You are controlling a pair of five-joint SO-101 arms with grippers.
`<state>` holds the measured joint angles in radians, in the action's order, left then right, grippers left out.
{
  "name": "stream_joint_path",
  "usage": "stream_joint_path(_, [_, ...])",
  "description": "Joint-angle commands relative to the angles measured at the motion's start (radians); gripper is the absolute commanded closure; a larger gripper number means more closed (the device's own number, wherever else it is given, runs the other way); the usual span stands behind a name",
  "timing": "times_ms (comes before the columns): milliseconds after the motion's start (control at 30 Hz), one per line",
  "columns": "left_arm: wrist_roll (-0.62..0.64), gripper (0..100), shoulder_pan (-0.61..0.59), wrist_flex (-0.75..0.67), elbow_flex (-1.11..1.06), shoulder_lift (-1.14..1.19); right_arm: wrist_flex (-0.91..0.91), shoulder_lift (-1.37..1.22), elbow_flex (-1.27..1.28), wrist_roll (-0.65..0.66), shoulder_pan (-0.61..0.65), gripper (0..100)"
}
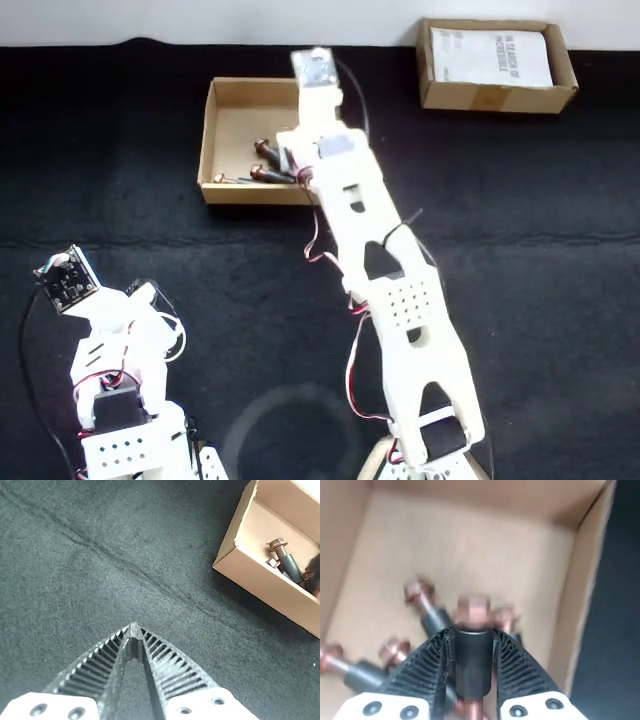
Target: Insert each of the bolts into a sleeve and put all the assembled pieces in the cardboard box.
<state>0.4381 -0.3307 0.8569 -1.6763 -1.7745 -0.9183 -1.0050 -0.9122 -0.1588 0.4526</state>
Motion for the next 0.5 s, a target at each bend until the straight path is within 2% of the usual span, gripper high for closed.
stream_joint_path(0, [0.003, 99, -0.005, -0.014, -0.019, -0.013, -0.079, 0.012, -0.068, -0.005, 0.027, 95.6])
stream_joint_path(200, [0.003, 99, -0.005, -0.014, -0.019, -0.015, -0.171, 0.015, -0.082, -0.009, 0.053, 73.1])
stream_joint_path(333, [0.003, 99, -0.005, -0.014, -0.019, -0.013, -0.282, 0.015, -0.288, -0.009, 0.054, 71.3])
stream_joint_path(467, [0.003, 99, -0.005, -0.015, -0.019, -0.013, -0.417, 0.013, -0.604, -0.009, 0.053, 71.3])
